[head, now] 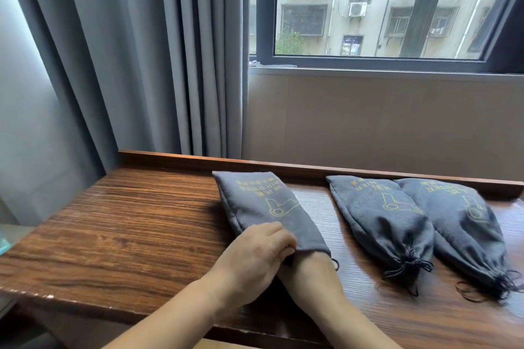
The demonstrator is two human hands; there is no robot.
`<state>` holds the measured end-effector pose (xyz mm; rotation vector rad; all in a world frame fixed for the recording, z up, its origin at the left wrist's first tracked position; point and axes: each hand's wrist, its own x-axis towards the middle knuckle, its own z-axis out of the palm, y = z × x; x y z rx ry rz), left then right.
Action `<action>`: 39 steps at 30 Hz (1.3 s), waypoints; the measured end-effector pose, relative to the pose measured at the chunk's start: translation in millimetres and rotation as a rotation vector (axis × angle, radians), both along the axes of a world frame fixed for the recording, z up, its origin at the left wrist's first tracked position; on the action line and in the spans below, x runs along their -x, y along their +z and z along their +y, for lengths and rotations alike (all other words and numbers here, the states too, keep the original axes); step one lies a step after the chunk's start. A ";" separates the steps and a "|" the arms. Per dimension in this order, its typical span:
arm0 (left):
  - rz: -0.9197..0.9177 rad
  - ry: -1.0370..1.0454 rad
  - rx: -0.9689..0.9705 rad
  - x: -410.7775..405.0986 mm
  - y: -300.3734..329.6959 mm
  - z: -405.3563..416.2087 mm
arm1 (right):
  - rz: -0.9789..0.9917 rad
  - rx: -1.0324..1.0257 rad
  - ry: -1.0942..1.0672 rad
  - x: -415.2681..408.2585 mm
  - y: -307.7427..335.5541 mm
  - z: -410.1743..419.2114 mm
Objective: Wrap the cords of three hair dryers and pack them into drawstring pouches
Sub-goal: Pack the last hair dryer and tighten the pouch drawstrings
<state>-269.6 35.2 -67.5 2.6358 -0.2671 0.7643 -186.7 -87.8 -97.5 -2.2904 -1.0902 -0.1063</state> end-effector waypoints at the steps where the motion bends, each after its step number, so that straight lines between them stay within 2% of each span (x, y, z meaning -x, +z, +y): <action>1: -0.003 0.036 -0.010 3.2 -5.1 5.9 | 0.060 0.000 0.022 -0.2 -3.0 -2.2; 5: 0.045 0.134 0.015 18.4 -21.3 21.9 | -0.172 0.209 0.050 11.2 -8.5 -27.0; 10: 0.048 0.152 0.029 24.4 -30.5 16.9 | -0.370 -0.081 0.124 7.3 -7.7 -58.8; 12: 0.102 0.220 0.062 25.9 -36.2 16.8 | -0.297 -0.274 0.084 -1.7 -1.1 -68.9; 14: 0.235 0.274 0.077 27.0 -43.1 19.0 | -0.164 -0.356 0.007 -14.2 0.1 -74.5; 16: 0.376 0.251 0.087 25.1 -47.6 21.1 | -0.024 -0.239 0.053 -23.7 -2.5 -73.0; 18: 0.437 0.222 0.094 22.5 -46.1 24.5 | 0.083 -0.025 0.169 -28.4 -11.8 -66.4; 20: 0.460 0.203 0.116 18.6 -41.7 29.4 | 0.072 0.122 0.221 -29.8 -18.4 -55.9; 26: 0.493 0.186 0.249 -11.2 -39.9 53.4 | 0.055 0.145 0.170 -41.8 -19.2 -27.0; 29: 0.516 0.167 0.301 -23.0 -36.8 64.0 | 0.147 0.150 0.186 -55.0 -16.1 -24.1; 32: 0.489 0.214 0.249 -18.6 -40.3 71.1 | 0.287 0.049 0.137 -67.3 -19.9 -33.4; 35: 0.396 0.372 0.204 -4.4 -50.3 76.5 | 0.163 0.069 0.016 -67.7 -24.4 -44.3; 39: 0.385 0.529 0.069 15.0 -43.3 74.4 | 0.070 0.081 0.059 -66.2 -24.0 -50.6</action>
